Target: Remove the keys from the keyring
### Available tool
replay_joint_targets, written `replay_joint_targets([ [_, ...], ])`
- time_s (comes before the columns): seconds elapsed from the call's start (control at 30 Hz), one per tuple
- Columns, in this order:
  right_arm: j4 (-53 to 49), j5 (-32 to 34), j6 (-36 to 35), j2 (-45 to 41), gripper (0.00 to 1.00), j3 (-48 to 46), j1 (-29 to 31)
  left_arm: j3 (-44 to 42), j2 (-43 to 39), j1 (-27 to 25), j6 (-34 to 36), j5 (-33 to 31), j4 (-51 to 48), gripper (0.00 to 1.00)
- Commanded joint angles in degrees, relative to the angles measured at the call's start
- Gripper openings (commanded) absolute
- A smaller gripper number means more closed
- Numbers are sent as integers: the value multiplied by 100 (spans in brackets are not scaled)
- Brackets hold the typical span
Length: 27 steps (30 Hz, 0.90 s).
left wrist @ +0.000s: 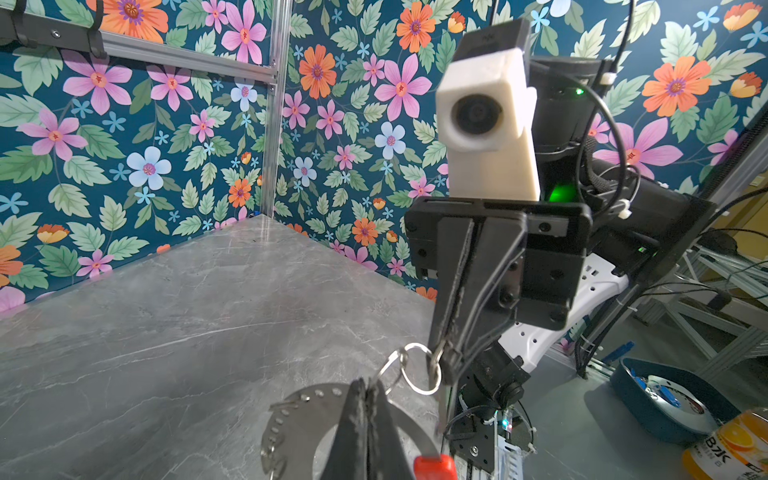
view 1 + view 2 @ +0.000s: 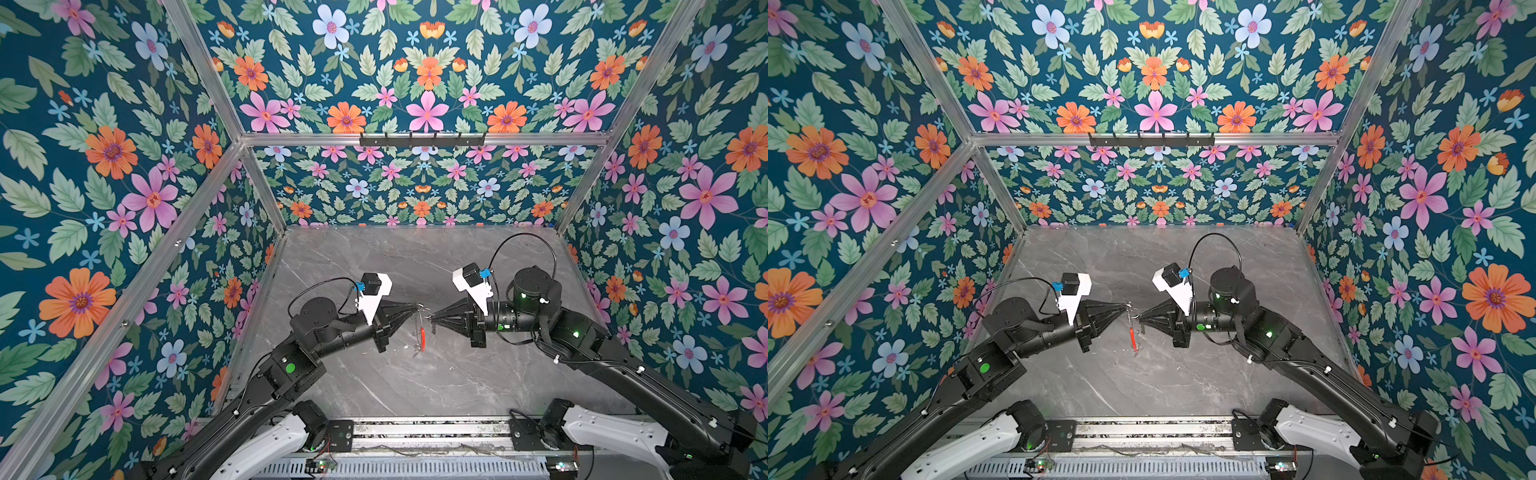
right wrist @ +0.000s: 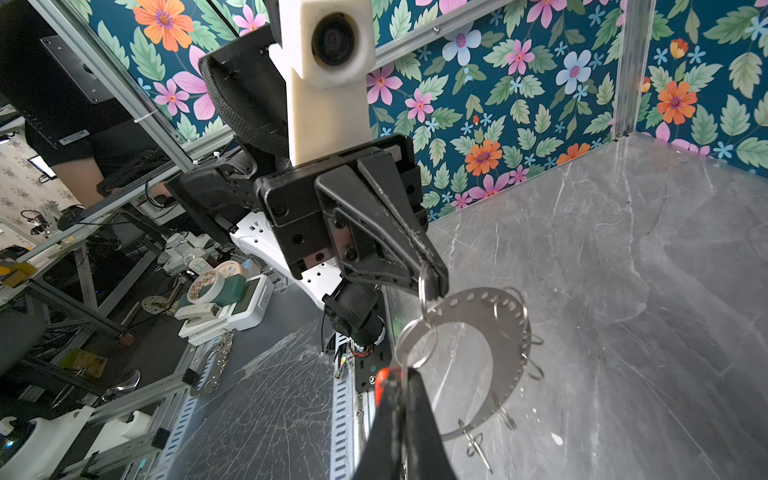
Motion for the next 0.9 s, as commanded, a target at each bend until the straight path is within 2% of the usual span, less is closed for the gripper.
replay_joint_targets([
  [0.0,109,-365,10,16,0,-35,10,2,-7,24,-85,-144,280,0],
  [0.5,190,-347,35,43,0,-71,8,-70,-7,24,-241,33,517,0],
  [0.67,296,-375,164,-15,0,-127,7,-56,-62,23,-175,-281,402,0],
  [0.87,1143,-500,842,-36,0,-449,50,-142,-200,25,-125,-730,462,0],
])
